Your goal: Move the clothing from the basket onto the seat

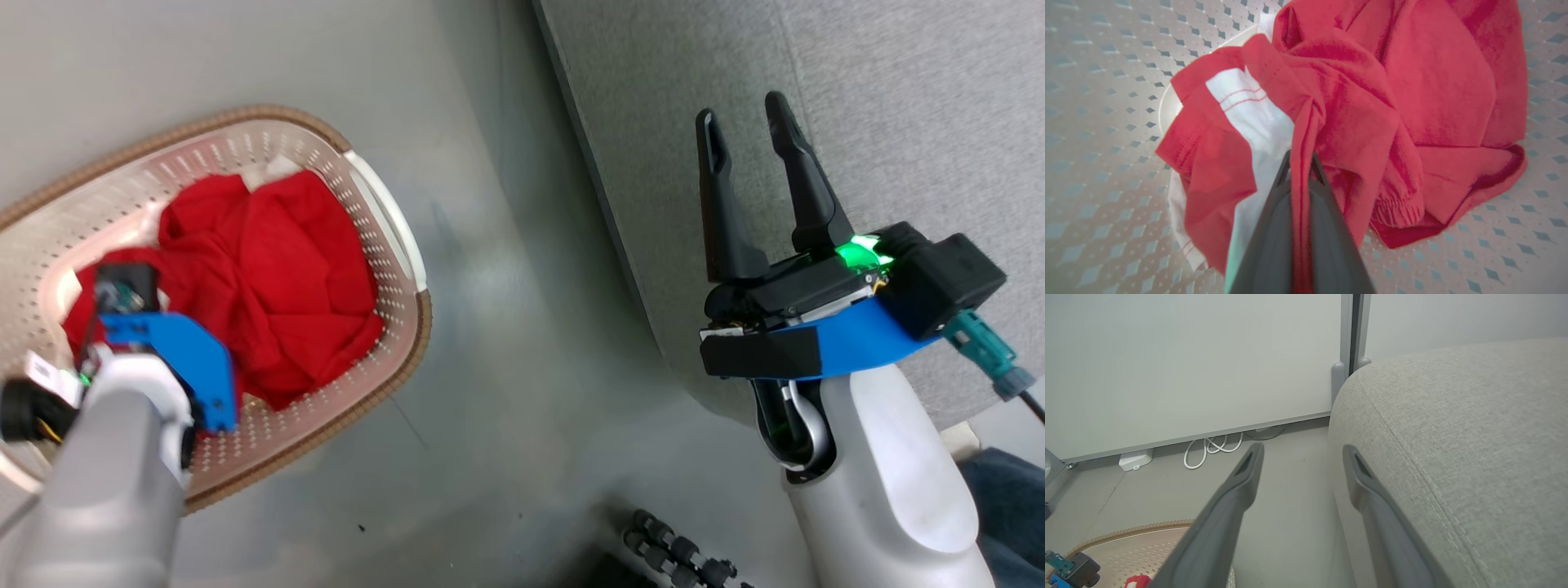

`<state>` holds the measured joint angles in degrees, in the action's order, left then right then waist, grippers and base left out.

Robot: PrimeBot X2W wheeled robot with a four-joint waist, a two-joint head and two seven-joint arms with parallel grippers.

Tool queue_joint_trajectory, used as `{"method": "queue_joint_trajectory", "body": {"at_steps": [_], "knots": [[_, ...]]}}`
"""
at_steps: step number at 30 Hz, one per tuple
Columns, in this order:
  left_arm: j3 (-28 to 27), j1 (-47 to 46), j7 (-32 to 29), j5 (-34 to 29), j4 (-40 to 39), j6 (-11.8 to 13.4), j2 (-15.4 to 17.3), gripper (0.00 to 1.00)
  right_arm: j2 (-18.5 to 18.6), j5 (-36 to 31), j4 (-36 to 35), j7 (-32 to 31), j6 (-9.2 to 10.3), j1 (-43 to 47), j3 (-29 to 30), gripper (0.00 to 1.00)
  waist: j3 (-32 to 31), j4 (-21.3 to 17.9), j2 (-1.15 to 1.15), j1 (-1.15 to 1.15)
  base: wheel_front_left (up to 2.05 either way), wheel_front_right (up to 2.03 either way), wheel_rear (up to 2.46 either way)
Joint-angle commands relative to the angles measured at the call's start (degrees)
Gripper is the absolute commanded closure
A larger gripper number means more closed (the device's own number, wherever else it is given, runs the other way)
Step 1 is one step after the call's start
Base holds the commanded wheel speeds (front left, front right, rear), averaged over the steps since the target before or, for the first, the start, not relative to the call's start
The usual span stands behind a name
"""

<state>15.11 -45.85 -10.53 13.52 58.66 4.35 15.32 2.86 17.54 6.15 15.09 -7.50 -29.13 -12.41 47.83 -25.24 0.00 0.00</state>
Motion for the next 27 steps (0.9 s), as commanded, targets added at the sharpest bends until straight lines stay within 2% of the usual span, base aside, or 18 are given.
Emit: {"method": "queue_joint_trajectory", "body": {"at_steps": [1,8,14,16,22,27], "knots": [[-0.07,1.8,0.67,0.47,0.62,-0.41,-0.88,1.0,0.04,-1.17,0.73,0.07,0.02,0.51,0.23,0.0,-2.54,0.89,0.0,0.0,0.0,0.0,0.0],[2.07,5.63,3.77,1.1,3.83,-2.22,-6.03,1.0,0.06,-7.07,6.0,0.04,0.02,3.23,1.14,0.0,-13.81,5.0,0.0,0.0,0.0,0.0,0.0],[3.16,8.25,7.1,2.66,6.82,-4.88,-10.09,1.0,0.09,-10.92,9.02,-1.56,0.02,7.23,2.2,0.0,-25.64,9.37,0.0,0.0,0.0,0.0,0.0],[4.07,9.05,8.05,2.95,7.48,-6.47,-11.15,1.0,0.1,-11.83,9.28,-2.64,0.02,9.09,3.0,0.0,-29.57,10.94,0.0,0.0,0.0,0.0,0.0],[7.99,10.56,10.34,5.22,6.7,-10.42,-12.34,1.0,0.09,-13.85,8.59,-6.08,0.02,15.91,4.66,0.0,-39.94,15.62,0.0,0.0,0.0,0.0,0.0],[15.52,11.23,9.99,12.36,-1.3,-11.48,-12.42,1.0,0.07,-14.77,6.35,-9.12,0.02,20.92,5.16,0.0,-45.36,18.92,0.0,0.0,0.0,0.0,0.0]]}}
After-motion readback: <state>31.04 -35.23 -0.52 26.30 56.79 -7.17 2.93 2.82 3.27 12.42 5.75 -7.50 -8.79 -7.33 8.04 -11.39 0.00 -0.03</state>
